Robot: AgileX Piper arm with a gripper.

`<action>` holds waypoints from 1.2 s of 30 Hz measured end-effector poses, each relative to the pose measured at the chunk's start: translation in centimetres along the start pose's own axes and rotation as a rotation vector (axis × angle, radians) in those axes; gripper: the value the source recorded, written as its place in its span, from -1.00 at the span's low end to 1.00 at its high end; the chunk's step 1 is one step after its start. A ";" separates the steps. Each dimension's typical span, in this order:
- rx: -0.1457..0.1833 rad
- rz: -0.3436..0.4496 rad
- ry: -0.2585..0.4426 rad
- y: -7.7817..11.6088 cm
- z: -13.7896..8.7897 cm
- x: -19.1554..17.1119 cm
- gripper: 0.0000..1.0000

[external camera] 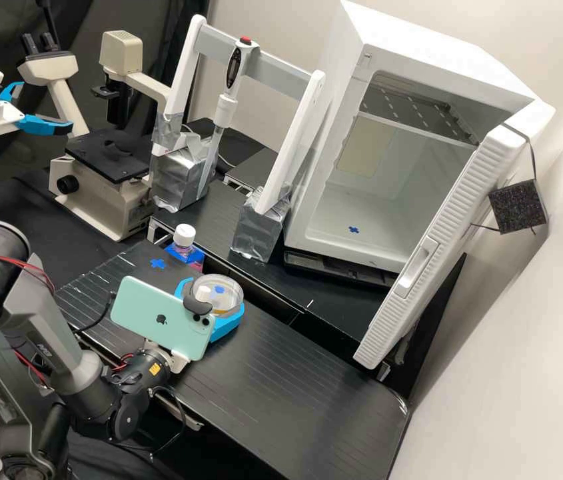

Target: Move the petri dish to the bench

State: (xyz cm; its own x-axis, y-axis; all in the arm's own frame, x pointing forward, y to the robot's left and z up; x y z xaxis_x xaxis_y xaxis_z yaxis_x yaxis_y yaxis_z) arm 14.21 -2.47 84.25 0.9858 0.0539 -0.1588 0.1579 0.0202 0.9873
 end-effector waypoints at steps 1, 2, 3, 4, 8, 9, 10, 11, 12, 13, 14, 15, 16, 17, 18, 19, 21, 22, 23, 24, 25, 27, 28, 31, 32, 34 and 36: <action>-0.002 -0.001 0.002 0.0 0.0 0.0 1.00; -0.005 -0.002 0.003 0.0 -0.1 0.0 1.00; -0.011 -0.001 0.004 0.0 -0.2 0.0 1.00; -0.015 0.000 0.001 0.0 -0.2 0.0 1.00; -0.007 0.021 0.007 0.3 -1.0 -0.3 1.00; -0.009 0.035 0.003 0.3 -1.2 -0.4 1.00; -0.013 0.052 -0.002 0.3 -1.4 -0.6 1.00; -0.025 0.083 -0.008 0.5 -1.7 -0.7 1.00; -0.030 0.127 -0.017 0.8 -1.9 -0.8 1.00; -0.040 0.206 -0.008 1.3 -2.6 -1.0 1.00; -0.047 0.254 0.012 1.6 -3.2 -1.2 1.00; -0.047 0.313 0.037 2.0 -3.8 -1.4 1.00; -0.042 0.365 0.067 2.3 -4.4 -1.6 1.00; -0.037 0.401 0.093 2.5 -4.9 -1.7 1.00; -0.026 0.440 0.120 2.8 -5.4 -1.9 1.00; -0.023 0.466 0.156 2.9 -6.0 -2.1 1.00; 0.002 0.489 0.243 2.8 -7.2 -2.3 1.00; 0.020 0.496 0.299 2.7 -7.9 -2.5 1.00; 0.029 0.488 0.342 2.5 -8.4 -2.6 1.00; 0.035 0.475 0.380 2.3 -8.9 -2.6 1.00; 0.038 0.464 0.407 2.1 -9.2 -2.7 1.00; 0.045 0.432 0.446 1.8 -9.7 -2.7 1.00; 0.049 0.421 0.457 1.7 -9.8 -2.6 1.00; 0.057 0.399 0.480 1.4 -10.0 -2.6 1.00; 0.059 0.395 0.482 1.4 -10.0 -2.5 1.00; 0.070 0.384 0.483 1.3 -10.0 -2.4 1.00; 0.097 0.367 0.481 1.2 -9.9 -2.1 1.00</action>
State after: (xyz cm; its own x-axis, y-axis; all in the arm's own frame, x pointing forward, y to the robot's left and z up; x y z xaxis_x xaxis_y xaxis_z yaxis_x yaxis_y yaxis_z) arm 11.77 7.33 85.66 0.8443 0.4855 0.2269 -0.1605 -0.1749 0.9714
